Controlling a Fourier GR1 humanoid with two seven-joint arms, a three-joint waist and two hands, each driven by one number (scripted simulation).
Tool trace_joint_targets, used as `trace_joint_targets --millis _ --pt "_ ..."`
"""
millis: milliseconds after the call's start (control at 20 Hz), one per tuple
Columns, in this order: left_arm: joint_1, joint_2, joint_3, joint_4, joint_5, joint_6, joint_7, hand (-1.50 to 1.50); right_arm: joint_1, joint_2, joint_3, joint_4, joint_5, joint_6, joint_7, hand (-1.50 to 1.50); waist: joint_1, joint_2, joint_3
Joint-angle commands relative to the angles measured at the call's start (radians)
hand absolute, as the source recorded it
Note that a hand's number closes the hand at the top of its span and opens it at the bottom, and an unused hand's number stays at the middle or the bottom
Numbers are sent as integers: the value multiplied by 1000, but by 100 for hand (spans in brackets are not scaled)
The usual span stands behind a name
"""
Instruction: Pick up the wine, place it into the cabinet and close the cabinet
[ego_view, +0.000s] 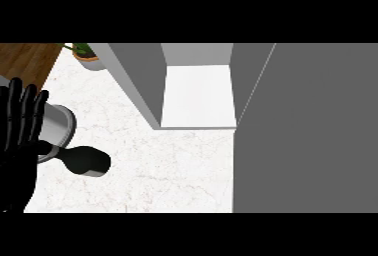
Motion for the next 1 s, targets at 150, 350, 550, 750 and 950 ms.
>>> trace_joint_targets --millis 150,350,550,750,950 --pt "-110 106 -8 95 200 -221 54 -150 80 34 6 -2 -20 2 -53 -150 -17 -14 -36" --pt "-66 51 -120 165 380 -312 168 -150 144 -6 184 -84 -133 181 49 -150 -36 -16 -37" --pt "-63 123 -58 47 566 -341 327 -150 247 -44 202 -260 -199 205 152 -150 -13 -25 -36" --pt "-42 153 -24 -147 672 -239 505 -150 320 -24 259 -386 -149 156 220 -150 -2 -23 -36" --pt "-41 164 -25 -253 703 -175 594 -150 303 -51 225 -494 -223 151 329 -150 -2 -20 -36"
